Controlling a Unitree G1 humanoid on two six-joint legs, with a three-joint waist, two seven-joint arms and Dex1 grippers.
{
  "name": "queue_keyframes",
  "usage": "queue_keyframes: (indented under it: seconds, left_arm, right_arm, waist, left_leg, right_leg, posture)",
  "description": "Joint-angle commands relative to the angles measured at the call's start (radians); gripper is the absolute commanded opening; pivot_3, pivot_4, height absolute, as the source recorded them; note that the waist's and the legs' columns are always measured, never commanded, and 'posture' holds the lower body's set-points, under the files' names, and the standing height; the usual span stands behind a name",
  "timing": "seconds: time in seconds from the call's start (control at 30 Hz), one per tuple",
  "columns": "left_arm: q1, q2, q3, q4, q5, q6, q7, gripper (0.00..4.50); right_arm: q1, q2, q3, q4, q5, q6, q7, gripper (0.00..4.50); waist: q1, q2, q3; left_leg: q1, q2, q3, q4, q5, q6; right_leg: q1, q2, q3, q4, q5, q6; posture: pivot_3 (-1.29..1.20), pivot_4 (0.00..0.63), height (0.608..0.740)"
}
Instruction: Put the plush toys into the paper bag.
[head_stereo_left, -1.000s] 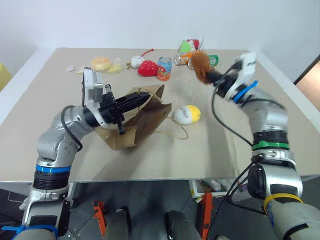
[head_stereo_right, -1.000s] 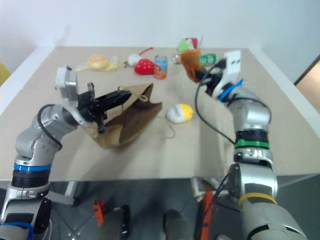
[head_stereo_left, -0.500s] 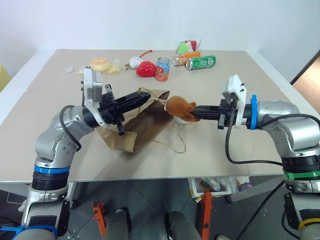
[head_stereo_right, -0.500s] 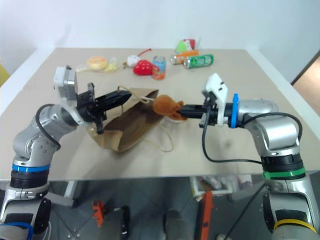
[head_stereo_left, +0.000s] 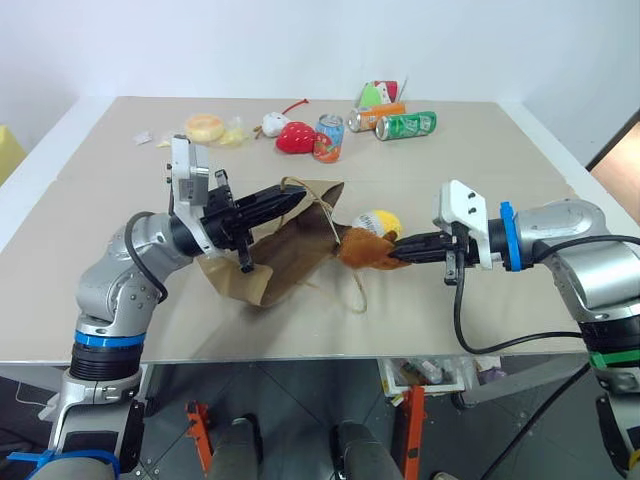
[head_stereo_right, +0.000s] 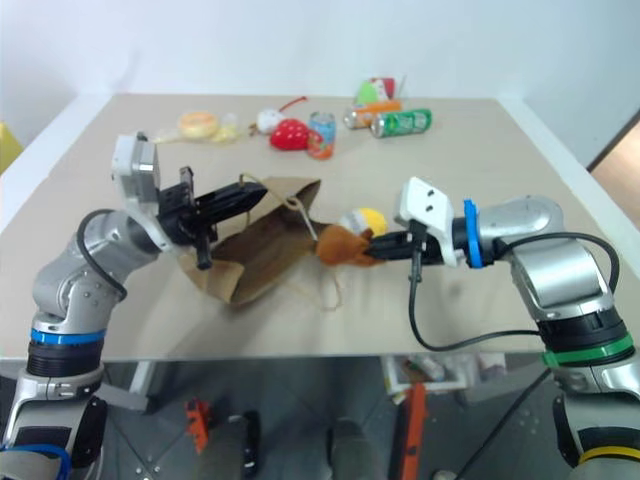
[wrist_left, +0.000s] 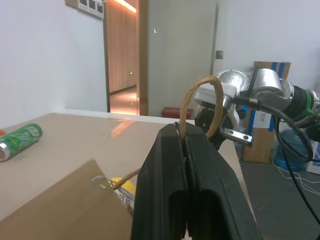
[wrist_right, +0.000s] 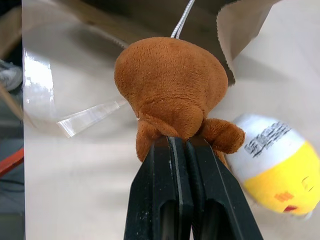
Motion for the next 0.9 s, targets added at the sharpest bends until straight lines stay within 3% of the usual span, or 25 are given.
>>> queue_keyframes:
  seconds: [0.03, 0.17, 0.3, 0.9]
  left_arm:
    - [-0.025, 0.0, 0.01, -0.024, -0.002, -0.02, -0.005, 0.0]
    - [-0.023, -0.004, 0.003, -0.026, 0.0, -0.017, -0.005, 0.0]
    - [-0.028, -0.007, -0.001, -0.027, 0.002, -0.014, 0.0, 0.0]
    - [-0.034, -0.016, -0.006, -0.034, 0.0, -0.004, 0.013, 0.0]
  right_arm:
    - [-0.057, 0.021, -0.091, 0.05, 0.019, -0.021, -0.048, 0.05]
    - [-0.121, 0.07, -0.259, 0.104, 0.181, 0.05, -0.073, 0.05]
    - [-0.093, 0.036, -0.286, 0.063, 0.214, 0.086, -0.05, 0.05]
    - [-0.039, 0.033, -0.138, -0.117, 0.186, 0.128, -0.028, 0.05]
  waist:
    - [-0.001, 0.0, 0.0]
    - [-0.001, 0.0, 0.0]
    - [0.002, -0.001, 0.0]
    - [0.0, 0.0, 0.0]
  left_leg:
    - [0.0, 0.0, 0.0, 0.0, 0.0, 0.0]
    - [0.0, 0.0, 0.0, 0.001, 0.0, 0.0]
    - [0.0, 0.0, -0.001, 0.001, 0.0, 0.0]
    - [0.0, 0.0, 0.0, 0.001, 0.0, 0.0]
  right_leg:
    - [0.0, 0.0, 0.0, 0.0, 0.0, 0.0]
    - [0.0, 0.0, 0.0, 0.0, 0.002, 0.0]
    - [0.002, 0.0, 0.0, 0.0, 0.0, 0.001]
    - [0.001, 0.0, 0.0, 0.0, 0.001, 0.001]
  posture:
    - [0.0, 0.15, 0.74]
    - [0.0, 0.15, 0.74]
    - [0.0, 0.15, 0.74]
    - [0.0, 0.15, 0.74]
